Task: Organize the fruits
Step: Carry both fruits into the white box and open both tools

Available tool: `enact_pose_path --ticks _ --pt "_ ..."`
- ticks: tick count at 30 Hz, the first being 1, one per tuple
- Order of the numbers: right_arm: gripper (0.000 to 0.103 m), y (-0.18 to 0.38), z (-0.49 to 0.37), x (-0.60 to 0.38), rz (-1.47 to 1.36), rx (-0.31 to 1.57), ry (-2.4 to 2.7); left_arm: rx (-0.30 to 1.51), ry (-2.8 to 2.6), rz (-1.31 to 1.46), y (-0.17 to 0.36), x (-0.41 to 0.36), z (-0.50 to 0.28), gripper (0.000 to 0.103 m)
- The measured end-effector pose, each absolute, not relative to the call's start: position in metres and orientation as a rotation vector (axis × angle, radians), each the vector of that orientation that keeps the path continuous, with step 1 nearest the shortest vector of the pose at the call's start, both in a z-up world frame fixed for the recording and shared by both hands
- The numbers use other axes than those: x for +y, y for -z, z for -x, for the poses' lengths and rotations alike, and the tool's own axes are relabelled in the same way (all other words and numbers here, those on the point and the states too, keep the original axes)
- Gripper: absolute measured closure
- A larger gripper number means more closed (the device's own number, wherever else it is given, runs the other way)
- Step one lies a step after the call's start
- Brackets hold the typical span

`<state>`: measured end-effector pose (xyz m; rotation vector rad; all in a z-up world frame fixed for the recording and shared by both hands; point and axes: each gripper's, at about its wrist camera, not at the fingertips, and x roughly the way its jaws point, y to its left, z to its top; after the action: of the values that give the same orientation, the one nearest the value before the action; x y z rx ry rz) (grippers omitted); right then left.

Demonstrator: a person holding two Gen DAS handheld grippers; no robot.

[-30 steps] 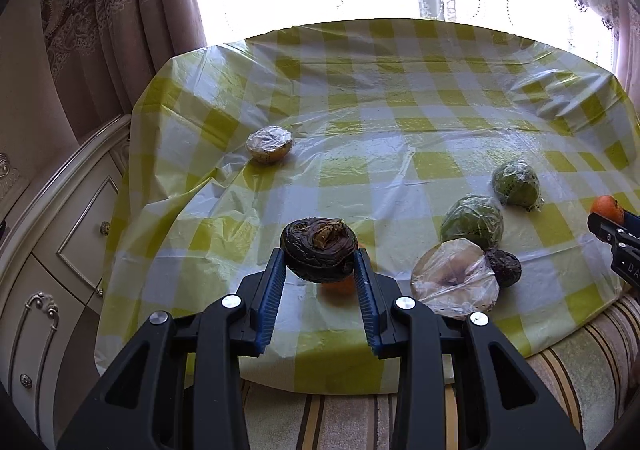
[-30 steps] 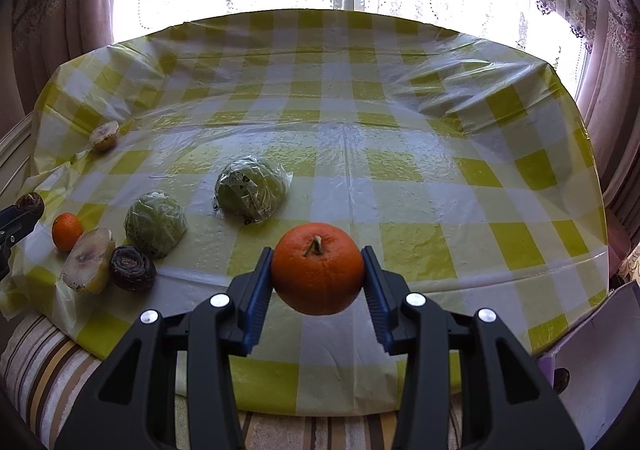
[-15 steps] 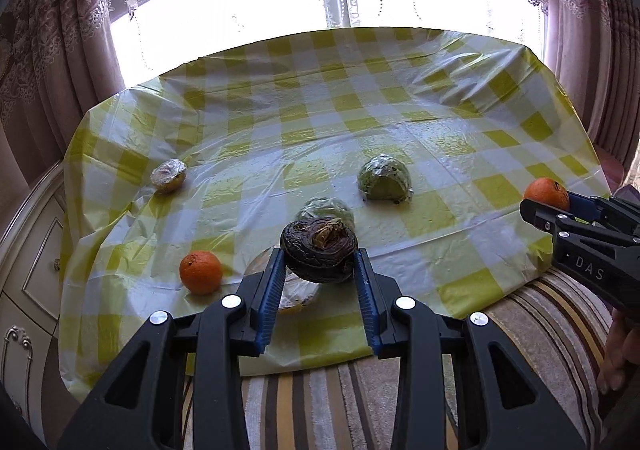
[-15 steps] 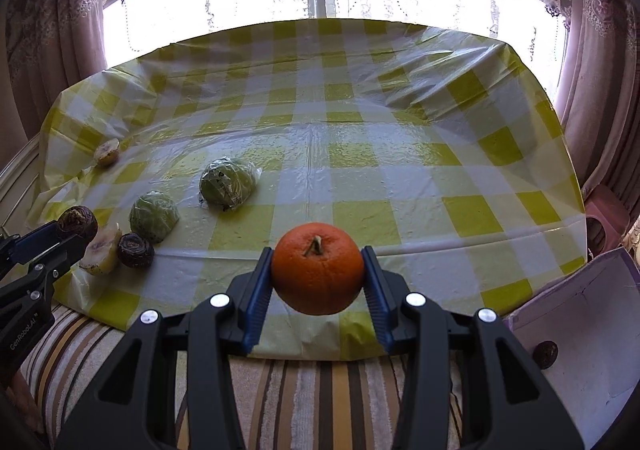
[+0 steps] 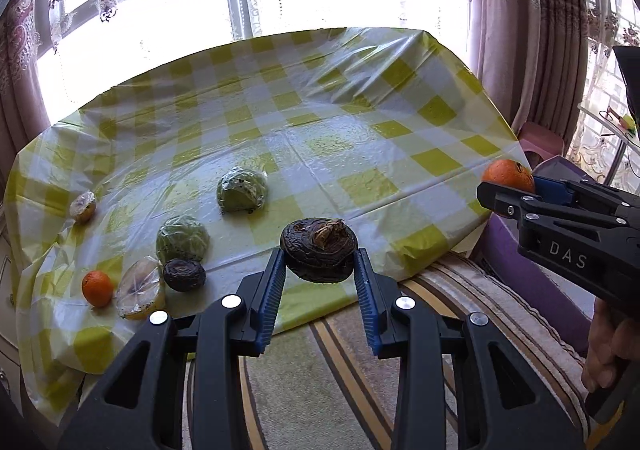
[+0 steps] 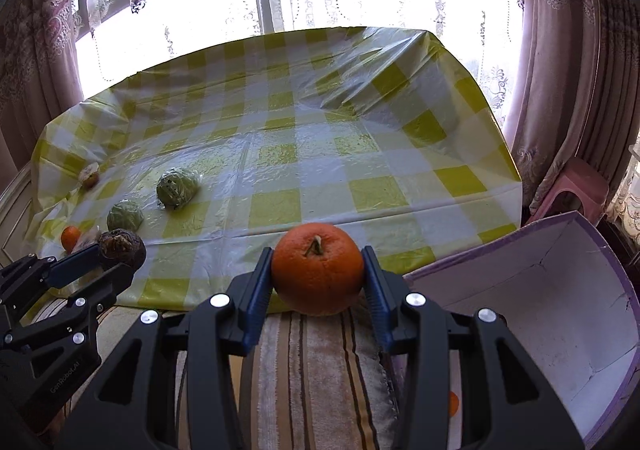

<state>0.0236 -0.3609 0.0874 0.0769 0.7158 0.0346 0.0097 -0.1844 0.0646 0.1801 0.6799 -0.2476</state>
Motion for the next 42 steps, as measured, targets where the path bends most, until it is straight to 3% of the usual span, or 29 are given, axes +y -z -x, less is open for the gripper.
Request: enact_pose_path --ticks 19,40,42 --pt "0.059 -0.067 0.021 -0.468 -0.077 0.776 0.159 0.703 0.593 -0.257 -0.040 -0.311 0.018 0.070" --pt "0.059 -0.015 0.015 -0.515 0.057 0.973 0.340 0.782 0.766 -0.523 -0.001 -0.388 0.029 0.073" --pt "0.054 -0.014 0.015 -0.518 0.061 0.973 0.353 0.780 0.766 -0.559 0.003 -0.394 0.030 0.073"
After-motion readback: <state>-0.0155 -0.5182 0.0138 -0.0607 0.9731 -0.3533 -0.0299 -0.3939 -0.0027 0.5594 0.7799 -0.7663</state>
